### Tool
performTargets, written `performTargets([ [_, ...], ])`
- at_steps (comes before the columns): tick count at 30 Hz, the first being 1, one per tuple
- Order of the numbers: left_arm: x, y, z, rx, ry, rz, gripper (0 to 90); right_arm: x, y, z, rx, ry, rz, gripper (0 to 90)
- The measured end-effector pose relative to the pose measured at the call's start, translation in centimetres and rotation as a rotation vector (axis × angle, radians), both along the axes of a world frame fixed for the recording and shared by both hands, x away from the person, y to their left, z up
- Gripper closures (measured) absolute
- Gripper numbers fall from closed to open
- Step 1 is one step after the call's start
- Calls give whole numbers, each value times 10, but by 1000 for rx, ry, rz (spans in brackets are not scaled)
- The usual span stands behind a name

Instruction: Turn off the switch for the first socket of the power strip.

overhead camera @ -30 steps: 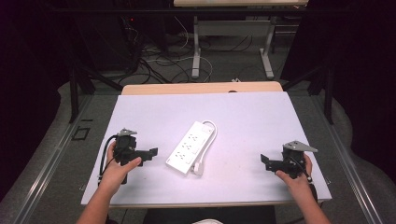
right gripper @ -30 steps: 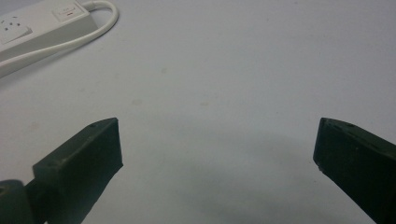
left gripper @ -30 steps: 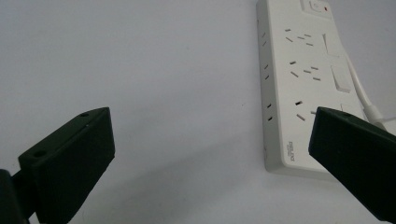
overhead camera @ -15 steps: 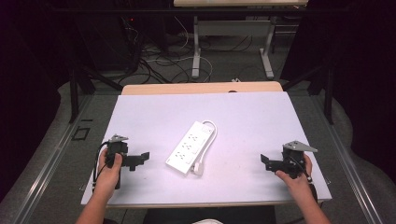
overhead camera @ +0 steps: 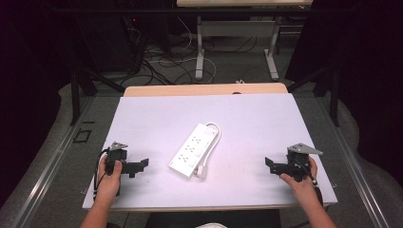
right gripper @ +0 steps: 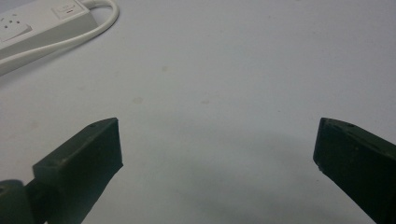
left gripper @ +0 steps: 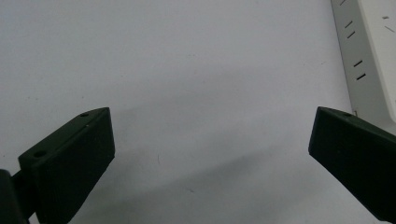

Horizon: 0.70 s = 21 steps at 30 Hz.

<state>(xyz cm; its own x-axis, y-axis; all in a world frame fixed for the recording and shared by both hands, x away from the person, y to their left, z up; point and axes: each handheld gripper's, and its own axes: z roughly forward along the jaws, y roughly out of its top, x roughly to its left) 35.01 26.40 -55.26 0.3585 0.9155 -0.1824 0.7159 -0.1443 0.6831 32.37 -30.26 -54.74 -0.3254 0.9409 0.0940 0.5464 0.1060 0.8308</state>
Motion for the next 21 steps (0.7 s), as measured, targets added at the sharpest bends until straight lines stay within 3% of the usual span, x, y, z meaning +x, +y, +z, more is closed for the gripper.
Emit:
performTargets([
  [11, 1, 0, -3, -10, -16, 30, 5, 0, 0, 0, 0, 7, 8, 5],
  [21, 1, 1, -5, -15, -7, 42, 5, 0, 0, 0, 0, 8, 8, 5],
])
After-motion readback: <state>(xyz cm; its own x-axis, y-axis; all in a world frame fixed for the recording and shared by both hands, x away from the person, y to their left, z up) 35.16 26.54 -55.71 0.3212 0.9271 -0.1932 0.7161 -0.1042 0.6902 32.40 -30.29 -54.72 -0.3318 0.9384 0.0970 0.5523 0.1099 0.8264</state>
